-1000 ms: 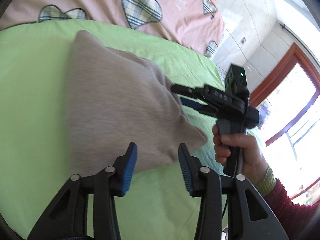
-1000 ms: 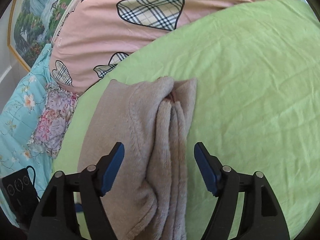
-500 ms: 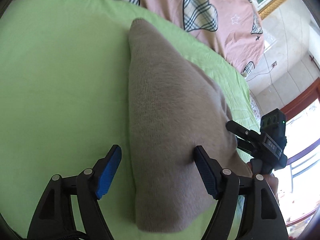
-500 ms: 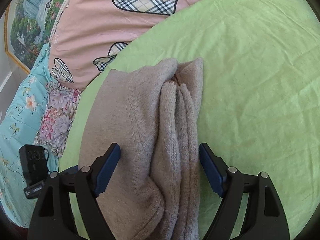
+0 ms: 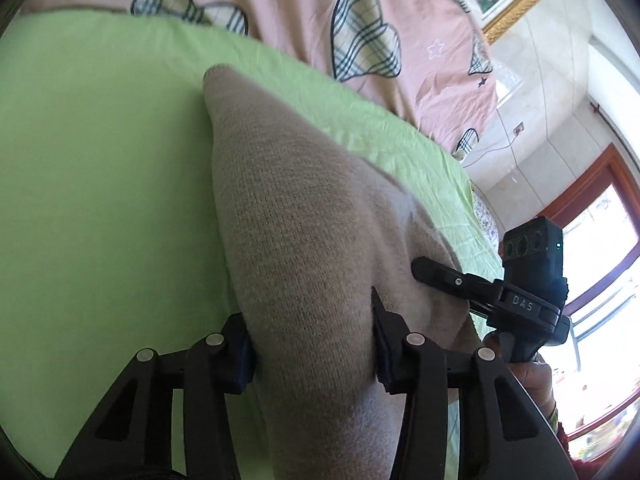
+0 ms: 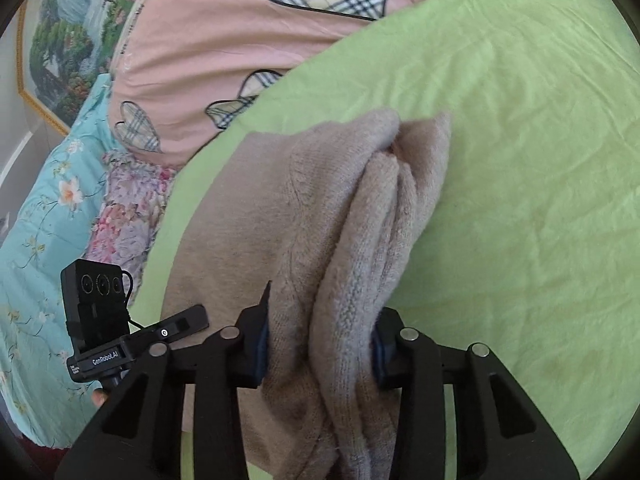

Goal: Fold small clothes

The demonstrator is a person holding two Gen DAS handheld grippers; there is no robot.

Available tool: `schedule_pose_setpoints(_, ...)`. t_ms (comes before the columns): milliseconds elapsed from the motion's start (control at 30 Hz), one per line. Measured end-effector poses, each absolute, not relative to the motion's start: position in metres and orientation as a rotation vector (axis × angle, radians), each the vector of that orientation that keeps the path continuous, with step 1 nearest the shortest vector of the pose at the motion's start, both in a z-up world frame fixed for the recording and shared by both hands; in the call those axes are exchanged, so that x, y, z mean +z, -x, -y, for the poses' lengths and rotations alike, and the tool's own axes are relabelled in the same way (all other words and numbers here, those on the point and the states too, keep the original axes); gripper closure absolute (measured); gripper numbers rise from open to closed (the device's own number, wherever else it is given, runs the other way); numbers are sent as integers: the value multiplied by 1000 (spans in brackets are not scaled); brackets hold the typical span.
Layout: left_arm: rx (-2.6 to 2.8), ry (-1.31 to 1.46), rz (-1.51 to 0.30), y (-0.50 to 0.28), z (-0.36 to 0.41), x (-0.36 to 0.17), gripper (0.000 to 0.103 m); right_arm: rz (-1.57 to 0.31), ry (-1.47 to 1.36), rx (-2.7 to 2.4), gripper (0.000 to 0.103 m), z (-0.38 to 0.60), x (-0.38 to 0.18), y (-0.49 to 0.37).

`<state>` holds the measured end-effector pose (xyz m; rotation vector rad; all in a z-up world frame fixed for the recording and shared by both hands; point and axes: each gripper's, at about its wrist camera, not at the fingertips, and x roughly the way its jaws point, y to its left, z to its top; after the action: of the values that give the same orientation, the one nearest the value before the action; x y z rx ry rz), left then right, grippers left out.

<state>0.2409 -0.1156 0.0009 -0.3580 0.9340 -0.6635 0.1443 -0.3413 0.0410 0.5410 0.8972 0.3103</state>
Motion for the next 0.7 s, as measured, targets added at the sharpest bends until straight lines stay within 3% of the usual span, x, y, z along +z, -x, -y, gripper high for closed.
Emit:
schedule_pose_setpoints(267, -567, 309, -872, -166, 40, 36, 57, -866, -506, 487, 64, 265, 51, -112)
schedule_pose_setpoints(467, -500, 335, -986, -137, 2, -11, 54, -945, -471, 518, 63, 223, 18, -98)
schedule_pose_setpoints(700, -486, 331, -982, -131, -5, -12, 39, -977, -448, 428, 45, 231, 16, -91)
